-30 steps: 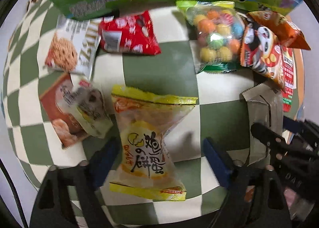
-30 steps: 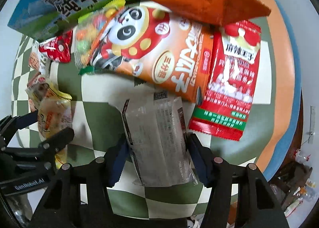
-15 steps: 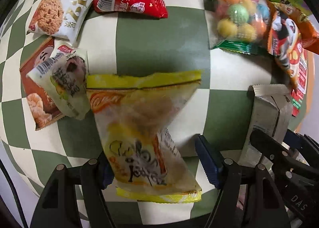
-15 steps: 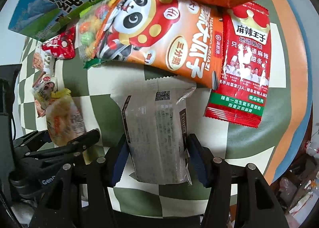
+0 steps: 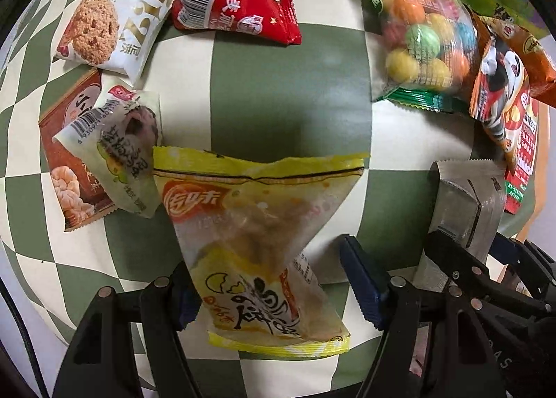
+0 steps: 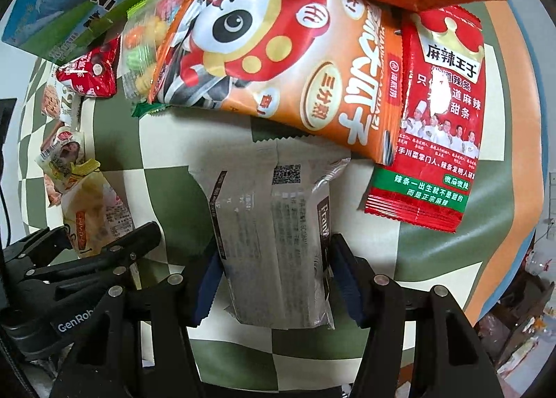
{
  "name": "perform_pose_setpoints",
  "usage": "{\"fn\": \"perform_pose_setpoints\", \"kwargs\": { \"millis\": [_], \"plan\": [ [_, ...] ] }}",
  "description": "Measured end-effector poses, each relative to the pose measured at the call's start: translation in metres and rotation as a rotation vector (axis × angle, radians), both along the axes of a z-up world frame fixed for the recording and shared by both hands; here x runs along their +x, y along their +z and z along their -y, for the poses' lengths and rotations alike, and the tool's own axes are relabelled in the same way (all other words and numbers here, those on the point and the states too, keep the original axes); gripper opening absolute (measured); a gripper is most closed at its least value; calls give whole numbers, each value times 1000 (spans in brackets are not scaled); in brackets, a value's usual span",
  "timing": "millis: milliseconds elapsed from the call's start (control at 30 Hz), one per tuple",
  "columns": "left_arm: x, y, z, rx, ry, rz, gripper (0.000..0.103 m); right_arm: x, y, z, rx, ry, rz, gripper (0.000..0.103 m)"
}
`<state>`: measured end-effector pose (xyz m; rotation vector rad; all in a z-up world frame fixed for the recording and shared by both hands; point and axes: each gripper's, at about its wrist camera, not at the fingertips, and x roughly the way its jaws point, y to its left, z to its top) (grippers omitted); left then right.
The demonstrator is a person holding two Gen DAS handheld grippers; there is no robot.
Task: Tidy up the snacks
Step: 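Grasp the egg-cake bag with the left gripper while the right grasps the white bread packet, then carry both packets into the cardboard box and release them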
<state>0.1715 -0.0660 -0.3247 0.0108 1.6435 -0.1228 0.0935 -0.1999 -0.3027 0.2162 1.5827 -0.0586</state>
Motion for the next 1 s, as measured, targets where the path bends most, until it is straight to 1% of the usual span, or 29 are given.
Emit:
{"fn": "perform_pose_setpoints", "kwargs": {
  "millis": [33,67,100,133,167,200,267,433,533,667,733,867,933,1000],
  "plan": [
    [0,2,-3,0,1,3,69,0,-2,-3,-5,3,0,63],
    [-1,2,-6,2,3,8,65,0,-3,-5,-10,7,0,63],
    [-1,5,-9,5,2,18,56,1,-5,-7,-15,11,3,63],
    [-5,8,-11,11,-1,24,50,2,-7,-13,-21,14,6,62],
    [-5,10,-13,10,-1,30,47,1,-6,-17,-29,22,14,61],
    [-6,11,-15,10,1,29,42,-1,-4,-21,-34,29,21,61],
    [-6,16,-21,5,13,26,41,-5,1,-27,-43,48,39,59],
    [-14,25,-30,-7,15,33,37,-13,14,-42,-49,71,68,58],
    [-22,34,-39,-23,15,37,36,-19,22,-45,-16,62,78,58],
    [-29,55,-46,-50,21,57,36,-23,39,-48,37,48,103,58],
    [-28,70,-50,-72,23,71,36,-23,51,-50,64,42,120,58],
    [-19,110,-60,-145,41,108,36,-12,80,-43,134,23,160,58],
    [-10,134,-60,-191,45,127,36,-2,102,-39,169,17,194,58],
    [5,160,-59,-246,45,146,36,14,128,-33,181,19,249,58]
  ]
}}
